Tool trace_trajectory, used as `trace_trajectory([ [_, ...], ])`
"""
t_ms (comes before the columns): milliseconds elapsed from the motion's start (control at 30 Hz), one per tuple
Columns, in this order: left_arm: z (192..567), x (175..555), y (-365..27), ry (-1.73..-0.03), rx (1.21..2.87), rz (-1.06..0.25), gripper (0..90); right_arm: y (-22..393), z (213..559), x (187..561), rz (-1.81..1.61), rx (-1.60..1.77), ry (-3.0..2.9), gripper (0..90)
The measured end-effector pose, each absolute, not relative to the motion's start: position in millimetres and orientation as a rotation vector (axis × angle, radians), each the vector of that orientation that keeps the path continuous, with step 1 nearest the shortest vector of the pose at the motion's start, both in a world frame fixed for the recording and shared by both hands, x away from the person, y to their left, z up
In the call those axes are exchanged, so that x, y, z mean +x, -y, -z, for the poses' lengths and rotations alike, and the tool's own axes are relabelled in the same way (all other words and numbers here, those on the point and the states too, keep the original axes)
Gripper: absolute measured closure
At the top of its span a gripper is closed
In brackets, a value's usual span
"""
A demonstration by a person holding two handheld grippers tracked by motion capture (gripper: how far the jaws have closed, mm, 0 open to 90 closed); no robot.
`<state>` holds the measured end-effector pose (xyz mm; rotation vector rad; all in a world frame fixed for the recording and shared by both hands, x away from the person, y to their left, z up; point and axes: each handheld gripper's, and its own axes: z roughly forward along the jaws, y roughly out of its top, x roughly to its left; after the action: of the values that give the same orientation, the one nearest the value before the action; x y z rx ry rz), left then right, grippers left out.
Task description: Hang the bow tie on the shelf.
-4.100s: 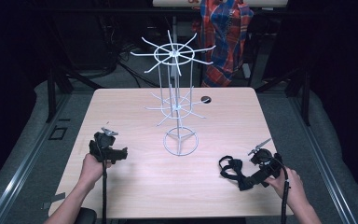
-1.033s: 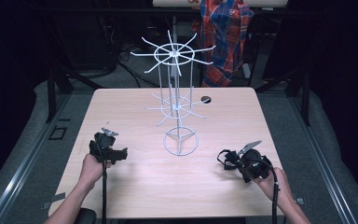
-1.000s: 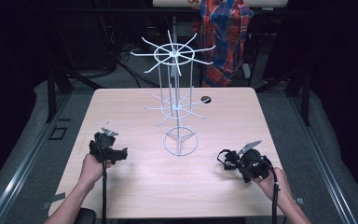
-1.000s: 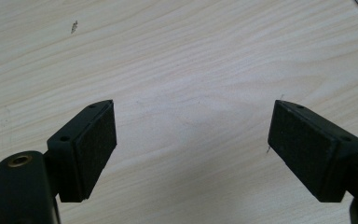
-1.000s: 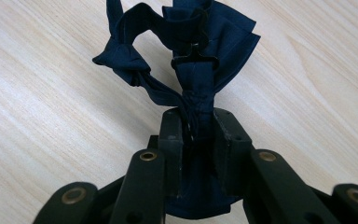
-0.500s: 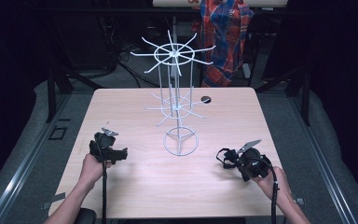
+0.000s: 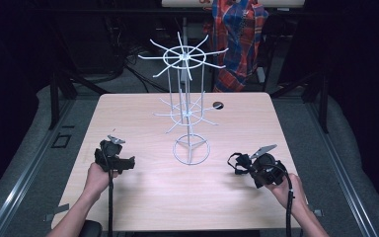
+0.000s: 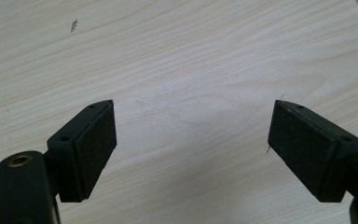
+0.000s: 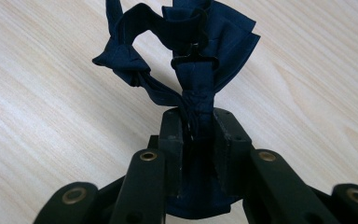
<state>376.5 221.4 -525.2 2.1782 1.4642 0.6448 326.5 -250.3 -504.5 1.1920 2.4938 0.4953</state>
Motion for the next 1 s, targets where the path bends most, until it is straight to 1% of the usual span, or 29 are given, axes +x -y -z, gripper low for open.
trace_trajectory([
  [633, 525, 376, -221, -1.465, 2.177, -0.646, 15.5, 237, 494, 336, -0.543, 1.170, -2.468, 75.0],
  [1000, 525, 376, -221, -1.468, 2.177, -0.649, 15.5, 239, 489, 339, -0.557, 1.175, -2.458, 75.0],
])
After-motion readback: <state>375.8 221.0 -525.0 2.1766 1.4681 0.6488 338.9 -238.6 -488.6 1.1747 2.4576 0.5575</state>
